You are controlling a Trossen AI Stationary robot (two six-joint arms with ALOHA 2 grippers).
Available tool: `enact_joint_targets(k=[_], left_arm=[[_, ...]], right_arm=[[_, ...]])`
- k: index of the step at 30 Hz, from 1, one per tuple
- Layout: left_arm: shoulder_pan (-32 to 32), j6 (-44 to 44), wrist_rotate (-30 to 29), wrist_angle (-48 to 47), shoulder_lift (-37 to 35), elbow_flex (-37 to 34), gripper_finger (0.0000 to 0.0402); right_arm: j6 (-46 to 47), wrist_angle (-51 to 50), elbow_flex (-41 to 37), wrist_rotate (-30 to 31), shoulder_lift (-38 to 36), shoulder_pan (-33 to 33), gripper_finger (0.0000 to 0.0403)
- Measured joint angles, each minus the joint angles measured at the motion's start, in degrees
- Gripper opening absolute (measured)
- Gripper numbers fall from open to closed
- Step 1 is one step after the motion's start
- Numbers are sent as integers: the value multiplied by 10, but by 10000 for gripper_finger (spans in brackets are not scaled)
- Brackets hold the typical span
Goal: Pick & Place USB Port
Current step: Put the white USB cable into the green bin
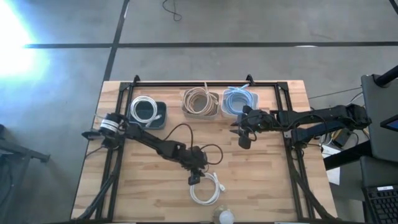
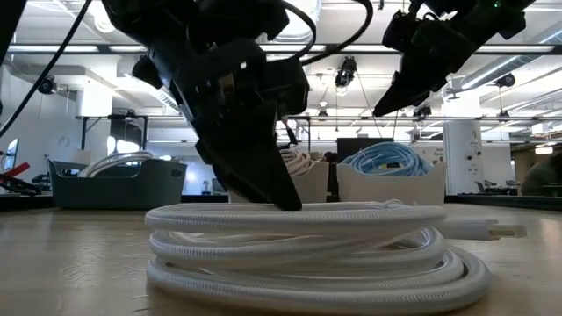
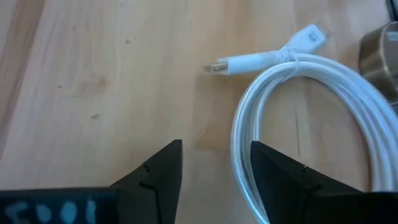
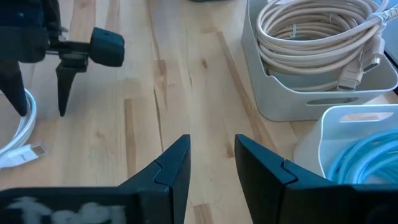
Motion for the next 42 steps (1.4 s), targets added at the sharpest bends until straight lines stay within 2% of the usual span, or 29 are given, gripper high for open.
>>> enact_joint_targets(k=[12, 15, 22, 24, 29, 33, 37, 42], left_arm=[[1, 8, -4, 5, 18, 0, 174], [0, 26, 0, 5, 18, 0, 142], [-1, 35, 4, 5, 18, 0, 19], [-1, 37, -8, -1, 16, 0, 12], [0, 41, -58, -41, -5, -1, 19], [0, 45, -124, -119, -44, -2, 12], [-1, 37, -231, -236, -108, -2, 12], [-3, -18, -358, -356, -194, -2, 18]], right_arm=[[1, 0, -1, 0, 0, 0, 118], [1, 0, -1, 0, 0, 0, 118], [1, 0, -1, 0, 0, 0, 118], [1, 0, -1, 0, 0, 0, 118], [0, 0, -1, 0, 0, 0, 118], [0, 0, -1, -1, 0, 0, 118], [0, 0, -1, -1, 0, 0, 118], [0, 0, -1, -1, 0, 0, 118]])
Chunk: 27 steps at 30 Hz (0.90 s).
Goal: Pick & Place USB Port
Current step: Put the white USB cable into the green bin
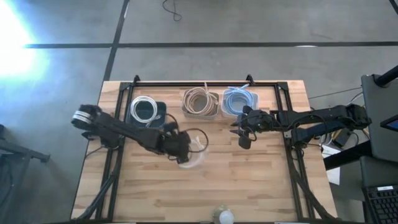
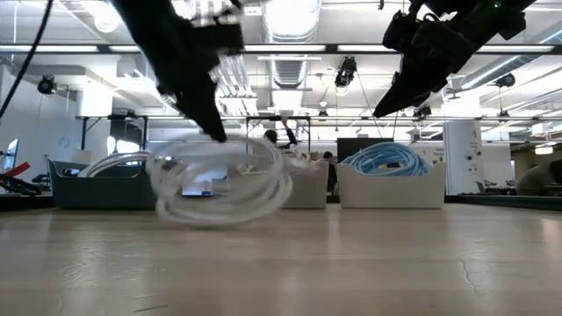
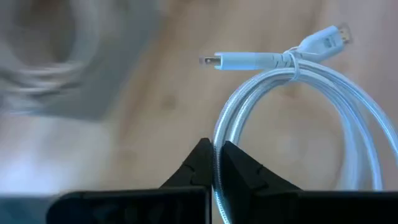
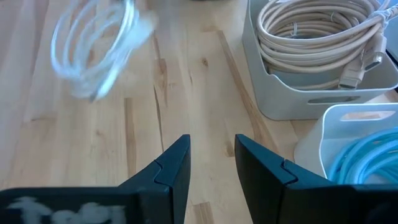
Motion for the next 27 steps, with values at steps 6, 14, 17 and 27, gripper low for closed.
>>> enact_joint_targets(k=[6, 14, 17, 27], left_arm=[[1, -45, -131, -113, -102, 0, 14], [15, -208, -302, -331, -193, 0, 16], [25, -269, -307, -417, -211, 0, 15], [47, -410, -305, -551, -236, -46, 17]], right_arm=[[0, 0, 0, 0, 0, 0, 118], [0, 0, 0, 0, 0, 0, 118], [4, 0, 0, 0, 0, 0, 118], [4, 0, 0, 0, 0, 0, 118]])
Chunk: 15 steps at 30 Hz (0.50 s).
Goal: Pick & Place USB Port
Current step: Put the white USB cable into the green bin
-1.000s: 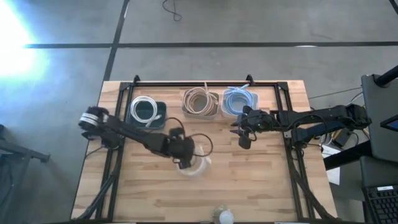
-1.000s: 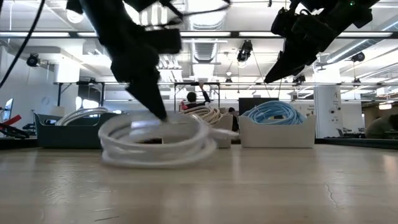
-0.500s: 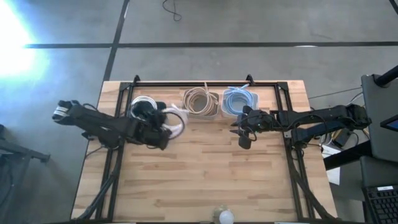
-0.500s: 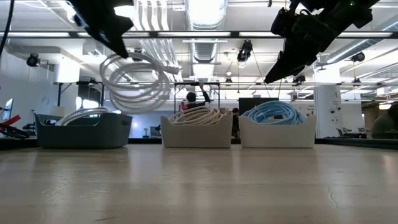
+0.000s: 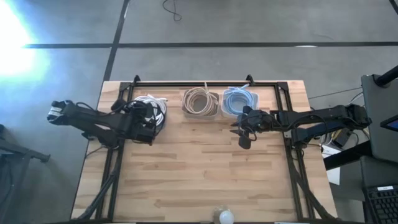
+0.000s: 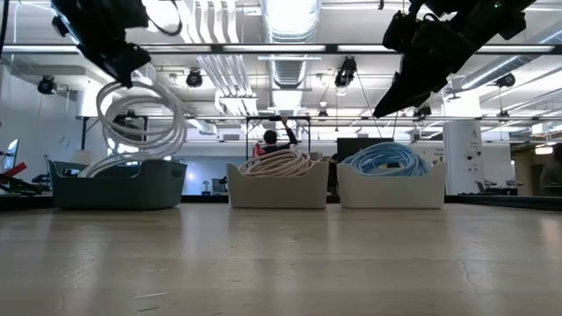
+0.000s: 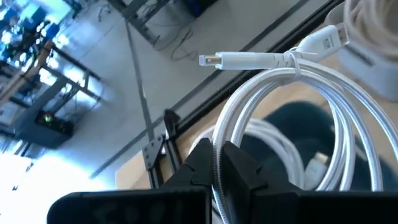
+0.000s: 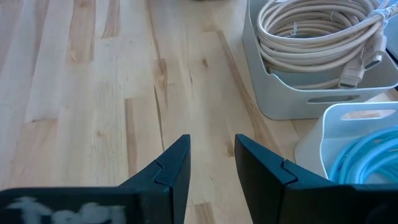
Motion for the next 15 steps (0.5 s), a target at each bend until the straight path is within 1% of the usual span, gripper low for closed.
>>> enact_joint_targets(k=[7, 15], left_arm=[[3, -65, 16, 27, 2, -92, 18], [3, -55, 13, 91, 2, -174, 19]], right_arm=[[0, 0, 0, 0, 0, 0, 118], [-5, 1, 0, 0, 0, 0, 118]])
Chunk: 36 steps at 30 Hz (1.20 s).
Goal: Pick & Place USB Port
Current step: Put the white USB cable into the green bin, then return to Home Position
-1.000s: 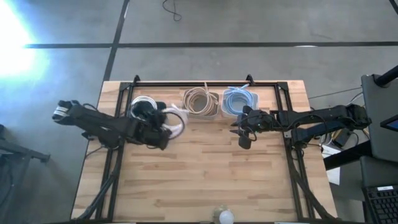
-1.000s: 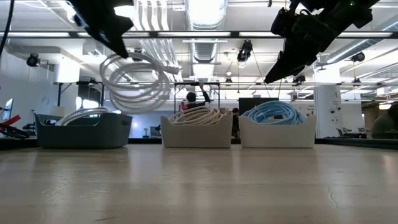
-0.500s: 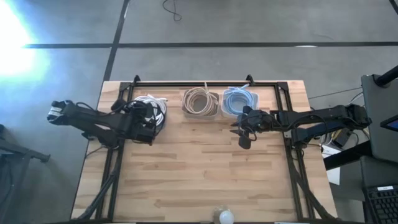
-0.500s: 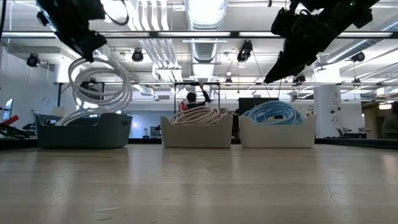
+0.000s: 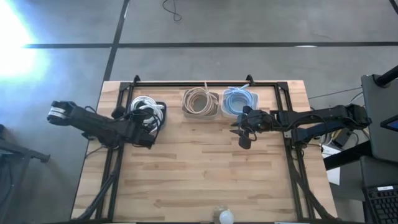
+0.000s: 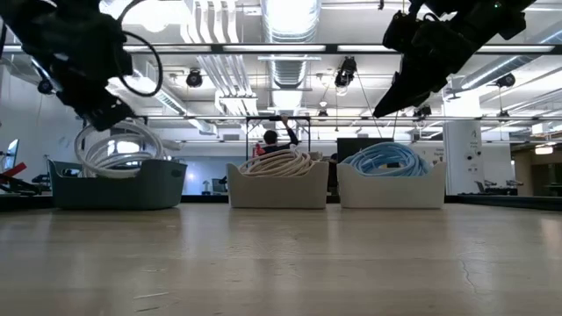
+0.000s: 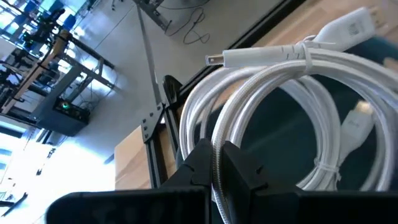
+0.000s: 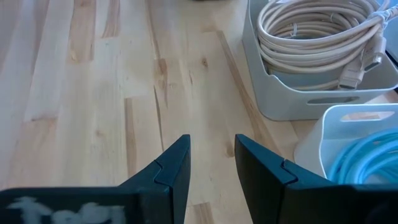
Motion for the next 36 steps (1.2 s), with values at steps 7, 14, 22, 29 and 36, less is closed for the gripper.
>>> enact_joint_targets(k=[7, 14, 22, 29, 36], left_arm=[[0, 1, 1, 22, 0, -29, 29], [1, 1, -12, 22, -1, -25, 101], [11, 2, -43, 23, -2, -6, 151], [11, 14, -38, 48, -2, 47, 153], [10, 156, 13, 120, -2, 134, 95]], right_arm=[[-6, 1, 0, 0, 0, 0, 118], [-12, 1, 1, 0, 0, 0, 118], [-17, 2, 2, 0, 0, 0, 118], [-17, 2, 2, 0, 0, 0, 118], [-17, -6, 8, 0, -9, 0, 118]])
